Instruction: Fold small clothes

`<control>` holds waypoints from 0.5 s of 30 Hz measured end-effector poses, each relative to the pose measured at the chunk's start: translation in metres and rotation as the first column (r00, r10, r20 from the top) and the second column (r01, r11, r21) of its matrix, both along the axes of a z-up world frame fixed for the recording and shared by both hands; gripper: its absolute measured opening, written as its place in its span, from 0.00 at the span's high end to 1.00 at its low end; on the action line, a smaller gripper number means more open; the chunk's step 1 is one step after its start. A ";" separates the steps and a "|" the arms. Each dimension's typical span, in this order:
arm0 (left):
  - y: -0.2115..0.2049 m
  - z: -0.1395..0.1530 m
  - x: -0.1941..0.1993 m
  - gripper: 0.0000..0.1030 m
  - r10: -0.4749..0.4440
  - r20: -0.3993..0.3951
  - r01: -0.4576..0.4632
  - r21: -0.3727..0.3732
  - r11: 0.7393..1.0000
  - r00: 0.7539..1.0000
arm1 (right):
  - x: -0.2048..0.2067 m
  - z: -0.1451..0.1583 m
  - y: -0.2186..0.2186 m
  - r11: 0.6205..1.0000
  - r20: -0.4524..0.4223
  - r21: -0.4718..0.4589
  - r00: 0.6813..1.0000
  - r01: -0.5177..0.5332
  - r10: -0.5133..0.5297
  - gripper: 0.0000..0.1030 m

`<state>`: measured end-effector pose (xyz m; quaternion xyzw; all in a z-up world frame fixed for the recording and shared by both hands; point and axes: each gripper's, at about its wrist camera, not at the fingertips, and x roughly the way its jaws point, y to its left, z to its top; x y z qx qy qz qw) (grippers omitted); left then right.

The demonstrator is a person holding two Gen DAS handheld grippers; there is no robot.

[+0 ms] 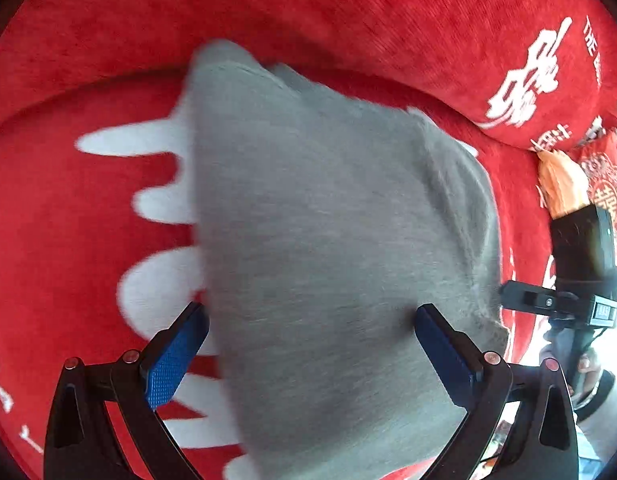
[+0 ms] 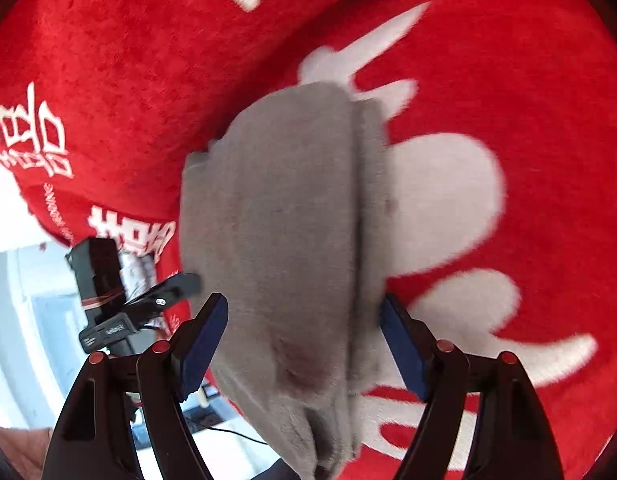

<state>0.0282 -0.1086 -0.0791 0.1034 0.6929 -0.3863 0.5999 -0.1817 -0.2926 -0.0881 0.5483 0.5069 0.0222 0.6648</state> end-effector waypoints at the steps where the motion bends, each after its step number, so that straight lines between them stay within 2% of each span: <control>1: -0.004 -0.003 -0.003 0.00 -0.004 -0.007 0.004 -0.001 1.000 1.000 | 0.005 0.000 0.002 1.000 0.011 -0.005 1.000 -0.007 0.007 0.20; 5: -0.009 -0.008 -0.004 0.00 0.016 0.004 -0.016 0.016 1.000 1.000 | 0.018 -0.002 0.005 1.000 0.037 0.000 0.999 0.001 -0.001 0.20; 6: -0.008 -0.007 -0.003 0.05 0.031 0.003 -0.031 0.009 0.999 1.000 | 0.019 -0.003 0.006 1.000 0.034 0.011 0.999 0.018 -0.018 0.20; 7: -0.004 -0.005 -0.003 0.09 0.047 0.013 -0.047 0.003 0.999 0.999 | 0.018 -0.004 0.007 0.999 0.025 0.024 0.999 0.040 -0.040 0.25; 8: 0.001 -0.001 -0.003 0.18 0.060 0.026 -0.060 -0.004 0.998 0.998 | 0.017 -0.006 0.007 0.998 0.008 0.037 0.998 0.059 -0.060 0.34; 9: 0.005 0.002 -0.003 0.28 0.067 0.032 -0.067 -0.020 0.998 0.997 | 0.015 -0.008 0.008 0.997 -0.012 0.043 0.998 0.067 -0.067 0.62; 10: 0.009 0.006 -0.004 0.33 0.070 0.039 -0.068 -0.035 0.997 0.997 | 0.015 -0.009 0.010 0.995 -0.011 0.058 0.997 0.076 -0.076 0.68; 12: 0.017 0.015 -0.005 0.48 0.064 0.044 -0.061 -0.060 0.996 0.997 | 0.010 -0.004 0.014 0.989 0.042 0.104 0.994 0.100 -0.105 0.71; 15: 0.027 0.030 -0.004 0.53 0.056 0.032 -0.052 -0.106 0.993 0.998 | 0.014 0.016 0.025 0.986 0.091 0.127 0.988 0.112 -0.124 0.71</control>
